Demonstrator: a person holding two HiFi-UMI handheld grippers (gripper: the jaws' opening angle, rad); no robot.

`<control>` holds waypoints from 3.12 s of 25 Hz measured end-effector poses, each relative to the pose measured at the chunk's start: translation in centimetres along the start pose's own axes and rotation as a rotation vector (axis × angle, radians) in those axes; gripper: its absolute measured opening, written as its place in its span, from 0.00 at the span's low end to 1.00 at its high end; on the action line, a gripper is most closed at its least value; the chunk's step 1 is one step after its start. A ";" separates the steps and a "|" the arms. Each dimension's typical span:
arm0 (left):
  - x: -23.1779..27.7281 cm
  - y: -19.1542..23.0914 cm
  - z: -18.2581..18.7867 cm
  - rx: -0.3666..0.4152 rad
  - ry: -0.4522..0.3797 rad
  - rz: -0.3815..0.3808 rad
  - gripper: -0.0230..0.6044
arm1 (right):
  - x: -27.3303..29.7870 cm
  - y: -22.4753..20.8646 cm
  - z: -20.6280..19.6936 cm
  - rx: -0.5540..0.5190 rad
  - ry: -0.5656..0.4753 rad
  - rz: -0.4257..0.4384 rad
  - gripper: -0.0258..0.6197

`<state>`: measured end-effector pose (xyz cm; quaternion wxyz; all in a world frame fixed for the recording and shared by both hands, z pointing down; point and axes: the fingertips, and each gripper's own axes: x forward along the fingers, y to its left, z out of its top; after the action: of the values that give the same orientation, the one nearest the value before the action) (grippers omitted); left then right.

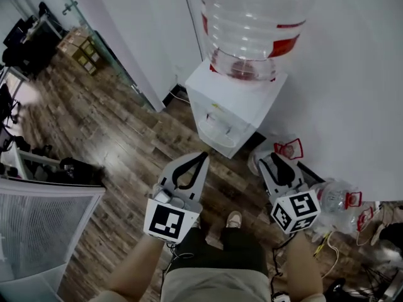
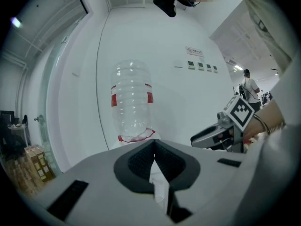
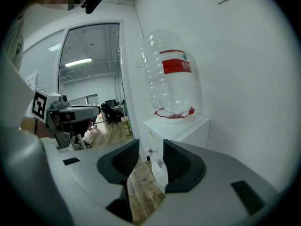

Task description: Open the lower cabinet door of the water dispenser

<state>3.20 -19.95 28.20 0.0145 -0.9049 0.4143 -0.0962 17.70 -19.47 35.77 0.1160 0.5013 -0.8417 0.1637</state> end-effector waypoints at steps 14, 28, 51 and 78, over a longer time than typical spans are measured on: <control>3.6 1.7 -16.1 -0.014 0.033 0.027 0.05 | 9.9 -3.1 -15.3 -0.045 0.012 -0.027 0.41; 7.9 2.9 -32.3 -0.122 0.046 0.059 0.05 | 19.4 -6.2 -31.0 -0.066 0.107 -0.031 0.49; 14.8 4.9 -47.8 -0.142 0.096 0.089 0.05 | 30.8 -15.5 -43.1 -0.063 0.146 -0.130 0.62; 11.4 5.7 -48.4 -0.275 0.198 0.099 0.05 | 28.4 -10.3 -46.6 -0.104 0.407 -0.224 0.35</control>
<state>-2.81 -29.64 76.91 -0.1456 -0.8629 0.4670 -0.1266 14.86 -28.70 90.46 0.3263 0.5415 -0.7476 0.2037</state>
